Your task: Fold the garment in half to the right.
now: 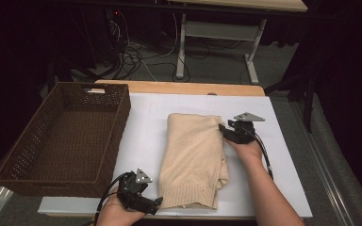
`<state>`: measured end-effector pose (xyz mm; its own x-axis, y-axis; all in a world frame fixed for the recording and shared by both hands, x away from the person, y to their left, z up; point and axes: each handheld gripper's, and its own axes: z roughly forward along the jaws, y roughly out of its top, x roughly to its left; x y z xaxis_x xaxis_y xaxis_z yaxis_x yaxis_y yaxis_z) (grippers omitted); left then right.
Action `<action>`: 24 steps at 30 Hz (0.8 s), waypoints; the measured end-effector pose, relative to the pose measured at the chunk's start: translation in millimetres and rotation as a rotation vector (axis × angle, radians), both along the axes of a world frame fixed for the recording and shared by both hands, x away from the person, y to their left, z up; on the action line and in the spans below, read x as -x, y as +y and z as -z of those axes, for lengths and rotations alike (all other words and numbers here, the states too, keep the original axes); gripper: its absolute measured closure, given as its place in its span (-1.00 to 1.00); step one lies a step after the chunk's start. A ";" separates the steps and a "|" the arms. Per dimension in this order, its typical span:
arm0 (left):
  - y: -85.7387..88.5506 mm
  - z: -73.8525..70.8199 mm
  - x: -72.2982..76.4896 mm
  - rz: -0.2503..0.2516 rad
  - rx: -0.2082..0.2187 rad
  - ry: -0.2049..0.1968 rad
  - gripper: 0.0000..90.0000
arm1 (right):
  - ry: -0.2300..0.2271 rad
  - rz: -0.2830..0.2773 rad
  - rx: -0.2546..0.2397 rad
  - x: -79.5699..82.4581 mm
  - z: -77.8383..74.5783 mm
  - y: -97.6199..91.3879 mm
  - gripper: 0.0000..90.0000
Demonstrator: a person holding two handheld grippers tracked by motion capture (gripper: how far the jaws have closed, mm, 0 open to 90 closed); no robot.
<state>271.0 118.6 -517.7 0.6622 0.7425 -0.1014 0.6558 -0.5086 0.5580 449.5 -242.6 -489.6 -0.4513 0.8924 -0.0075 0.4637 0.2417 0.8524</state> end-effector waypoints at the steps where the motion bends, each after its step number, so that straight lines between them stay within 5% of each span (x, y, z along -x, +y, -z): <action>1: 0.0 -0.1 -0.1 0.001 -0.001 0.001 -1.00 | -0.003 0.003 -0.013 5.6 -1.4 -5.1 -0.02; 4: -0.2 -0.4 -0.4 0.002 -0.002 0.005 -1.00 | -0.015 0.017 -0.043 24.8 -2.1 -22.5 -0.27; 13: -1.3 -1.5 -1.7 0.005 -0.015 0.018 -1.00 | -0.087 0.026 0.005 94.7 2.6 -64.8 -0.91; 18: -3.7 -3.7 -4.2 0.022 -0.053 0.036 -1.00 | -0.112 0.000 0.003 124.2 4.5 -73.3 -0.96; 24: -7.3 -6.8 -9.6 0.034 -0.082 0.068 -1.00 | -0.107 -0.017 -0.026 131.4 6.2 -75.3 -0.96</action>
<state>280.6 111.3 -510.9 0.6807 0.7275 -0.0866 0.6722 -0.5731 0.4687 318.2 -317.9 -495.8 -0.4643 0.8850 -0.0333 0.3656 0.2258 0.9030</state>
